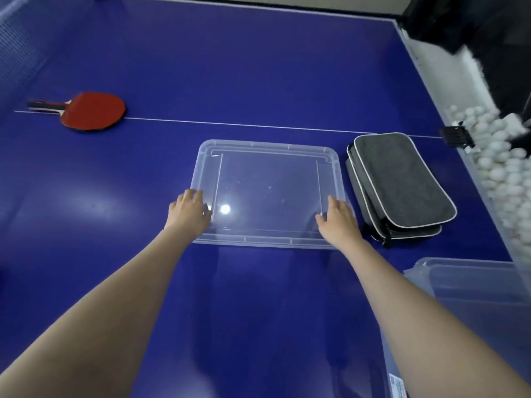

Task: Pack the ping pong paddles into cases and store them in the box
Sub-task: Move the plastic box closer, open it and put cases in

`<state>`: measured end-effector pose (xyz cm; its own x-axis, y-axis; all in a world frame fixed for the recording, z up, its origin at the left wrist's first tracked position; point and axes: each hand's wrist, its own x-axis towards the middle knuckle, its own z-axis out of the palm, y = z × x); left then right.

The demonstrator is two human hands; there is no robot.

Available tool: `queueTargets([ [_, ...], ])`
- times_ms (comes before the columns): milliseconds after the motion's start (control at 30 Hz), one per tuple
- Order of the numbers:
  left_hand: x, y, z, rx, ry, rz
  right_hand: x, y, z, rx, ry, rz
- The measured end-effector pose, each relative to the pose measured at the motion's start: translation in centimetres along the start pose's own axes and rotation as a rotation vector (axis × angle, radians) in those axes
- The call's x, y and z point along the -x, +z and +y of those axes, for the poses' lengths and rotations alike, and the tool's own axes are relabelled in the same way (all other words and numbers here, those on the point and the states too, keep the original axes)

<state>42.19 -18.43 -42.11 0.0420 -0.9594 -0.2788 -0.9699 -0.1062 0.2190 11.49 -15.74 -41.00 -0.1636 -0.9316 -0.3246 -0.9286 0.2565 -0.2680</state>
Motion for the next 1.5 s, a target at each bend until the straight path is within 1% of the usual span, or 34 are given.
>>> queueTargets([
  [67, 1.8, -0.6, -0.1, -0.002, 0.051, -0.005, 1.6, -0.5, -0.8, 0.005, -0.035, -0.029],
  [233, 7.0, -1.1, -0.2, -0.004, 0.074, -0.067, 6.0, -1.3, -2.5, 0.069, -0.128, -0.084],
  [400, 12.8, -0.3, -0.7, -0.034, 0.065, -0.112, 10.7, -0.4, -3.4, 0.159, -0.261, -0.134],
  [500, 16.7, 0.1, -1.5, -0.057, 0.034, -0.126, 13.5, 0.8, -3.7, 0.190, -0.307, -0.173],
  [633, 22.7, 0.7, -3.4, -0.019, -0.077, -0.096, 17.7, 3.1, -4.6, 0.218, -0.407, -0.227],
  [800, 31.0, 2.7, -6.7, 0.046, -0.270, -0.092, 22.5, 6.2, -6.0, 0.290, -0.553, -0.306],
  [1067, 40.2, 3.2, -12.8, 0.162, -0.541, -0.066, 26.8, 8.8, -10.9, 0.344, -0.723, -0.336],
  [1300, 45.8, 2.9, -18.6, 0.255, -0.689, 0.013, 31.3, 12.2, -17.5, 0.429, -0.844, -0.400],
  [1500, 50.4, 2.9, -26.7, 0.290, -0.769, 0.052, 34.7, 15.6, -26.1, 0.489, -0.912, -0.376],
])
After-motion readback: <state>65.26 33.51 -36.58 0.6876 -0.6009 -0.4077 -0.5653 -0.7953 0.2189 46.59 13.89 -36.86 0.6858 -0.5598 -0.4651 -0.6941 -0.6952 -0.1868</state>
